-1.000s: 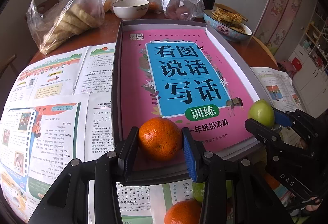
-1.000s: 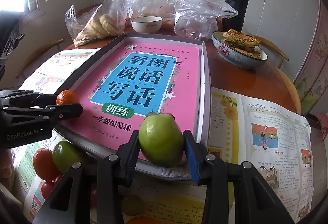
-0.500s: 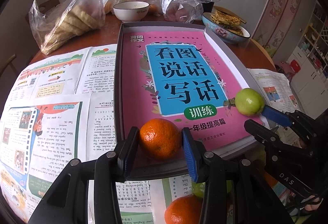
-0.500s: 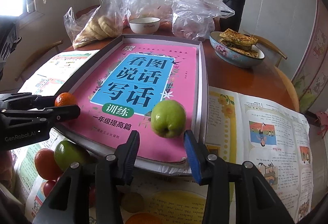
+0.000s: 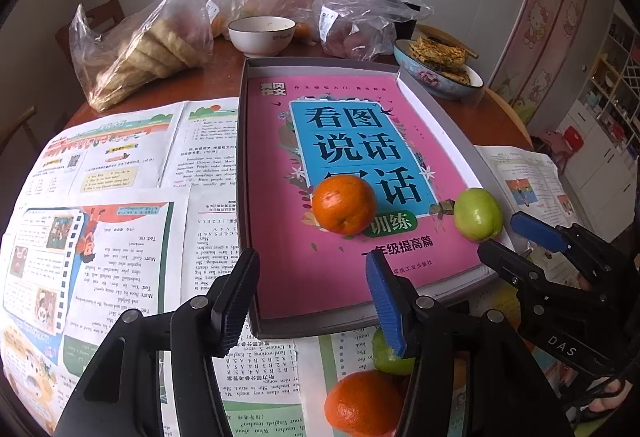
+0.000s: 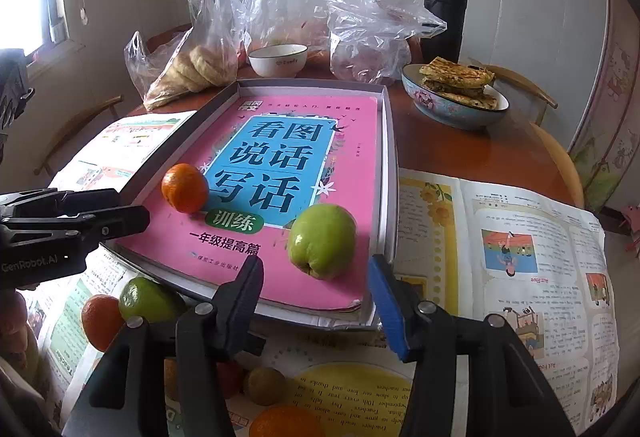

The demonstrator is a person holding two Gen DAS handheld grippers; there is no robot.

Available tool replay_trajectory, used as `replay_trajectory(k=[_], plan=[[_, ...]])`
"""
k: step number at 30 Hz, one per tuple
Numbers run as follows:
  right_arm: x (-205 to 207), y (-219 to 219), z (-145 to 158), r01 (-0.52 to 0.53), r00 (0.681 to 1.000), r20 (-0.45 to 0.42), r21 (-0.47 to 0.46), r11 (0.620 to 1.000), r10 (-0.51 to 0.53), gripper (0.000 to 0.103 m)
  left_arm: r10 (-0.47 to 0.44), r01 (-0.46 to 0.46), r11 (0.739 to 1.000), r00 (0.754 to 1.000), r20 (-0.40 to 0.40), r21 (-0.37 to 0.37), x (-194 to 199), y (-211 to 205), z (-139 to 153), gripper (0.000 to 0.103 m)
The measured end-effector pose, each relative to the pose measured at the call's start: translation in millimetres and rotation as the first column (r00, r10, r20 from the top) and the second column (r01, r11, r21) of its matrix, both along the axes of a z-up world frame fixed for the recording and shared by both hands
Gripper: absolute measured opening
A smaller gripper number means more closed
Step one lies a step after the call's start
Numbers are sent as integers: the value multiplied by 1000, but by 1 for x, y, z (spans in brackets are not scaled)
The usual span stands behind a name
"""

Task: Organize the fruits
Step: 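Carry the green apple with the right tool onto the pink book while the left tool places the tangerine there, then withdraw both open tools from the box back toward the fruit pile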

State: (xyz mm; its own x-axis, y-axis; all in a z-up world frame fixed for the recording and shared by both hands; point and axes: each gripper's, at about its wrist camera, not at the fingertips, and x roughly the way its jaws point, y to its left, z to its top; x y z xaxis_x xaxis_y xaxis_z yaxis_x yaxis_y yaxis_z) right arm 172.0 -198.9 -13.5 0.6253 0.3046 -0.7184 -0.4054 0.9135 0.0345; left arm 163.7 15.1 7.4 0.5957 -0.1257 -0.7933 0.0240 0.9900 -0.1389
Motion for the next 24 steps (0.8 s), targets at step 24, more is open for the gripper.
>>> replay_trajectory(k=[24], plan=[[-25,-19,19,13,999,48,89,996,-17,65,-17,21,999,996,92,-47,-39,5,32,76]])
